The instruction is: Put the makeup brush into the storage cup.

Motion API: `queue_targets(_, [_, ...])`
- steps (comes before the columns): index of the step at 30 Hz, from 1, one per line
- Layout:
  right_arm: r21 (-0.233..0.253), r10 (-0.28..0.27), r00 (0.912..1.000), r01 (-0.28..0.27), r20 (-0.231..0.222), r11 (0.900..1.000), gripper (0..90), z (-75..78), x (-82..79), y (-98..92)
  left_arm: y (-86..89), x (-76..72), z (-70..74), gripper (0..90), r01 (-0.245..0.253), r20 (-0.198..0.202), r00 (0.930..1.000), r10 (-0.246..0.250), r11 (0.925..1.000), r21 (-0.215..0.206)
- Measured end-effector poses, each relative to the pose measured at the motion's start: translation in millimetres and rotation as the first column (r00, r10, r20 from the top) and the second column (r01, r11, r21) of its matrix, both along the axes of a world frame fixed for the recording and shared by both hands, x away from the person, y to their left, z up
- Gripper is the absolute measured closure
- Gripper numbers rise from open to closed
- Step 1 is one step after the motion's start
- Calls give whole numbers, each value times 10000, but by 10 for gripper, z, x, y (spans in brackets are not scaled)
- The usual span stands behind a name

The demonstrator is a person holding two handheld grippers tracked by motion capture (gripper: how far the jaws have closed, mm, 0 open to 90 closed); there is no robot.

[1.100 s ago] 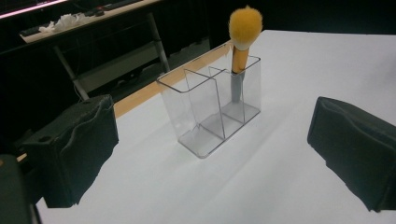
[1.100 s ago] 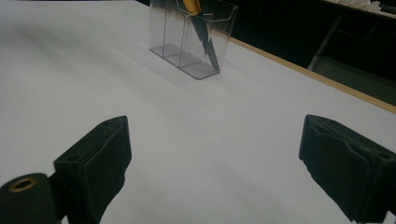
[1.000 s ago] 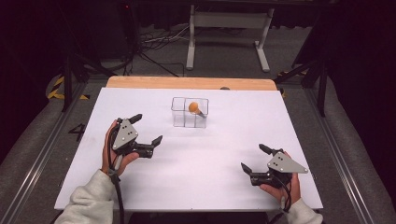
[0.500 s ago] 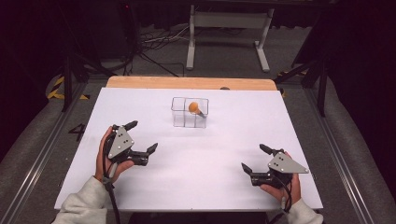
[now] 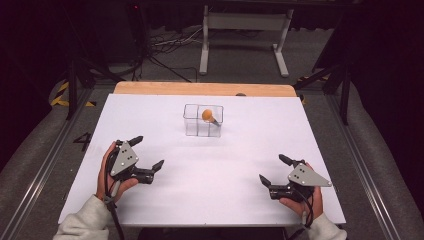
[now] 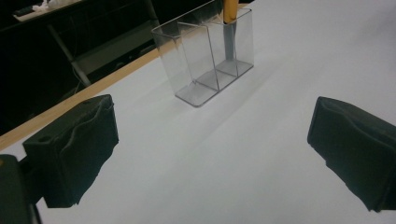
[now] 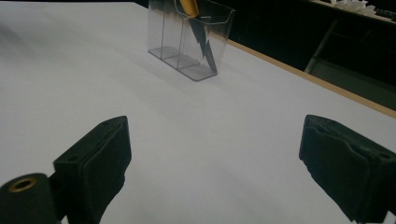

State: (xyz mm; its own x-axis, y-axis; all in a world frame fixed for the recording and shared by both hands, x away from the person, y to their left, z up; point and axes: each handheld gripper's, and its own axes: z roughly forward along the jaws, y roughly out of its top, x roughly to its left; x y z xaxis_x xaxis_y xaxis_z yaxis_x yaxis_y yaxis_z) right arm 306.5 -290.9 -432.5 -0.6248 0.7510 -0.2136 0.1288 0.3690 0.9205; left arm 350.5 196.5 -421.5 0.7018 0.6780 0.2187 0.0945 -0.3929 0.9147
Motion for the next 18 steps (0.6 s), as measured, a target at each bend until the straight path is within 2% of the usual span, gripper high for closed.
queue_targets(14, [42,-74,9999,74,125,10000,97,19,-18,-29,142,-121,-108,20,12,-429,9991,2,9995,319])
queue_targets(18, [101,-96,9998,94,199,9999,96,25,-27,-36,189,-149,-123,19,-9,-515,9987,20,9998,215])
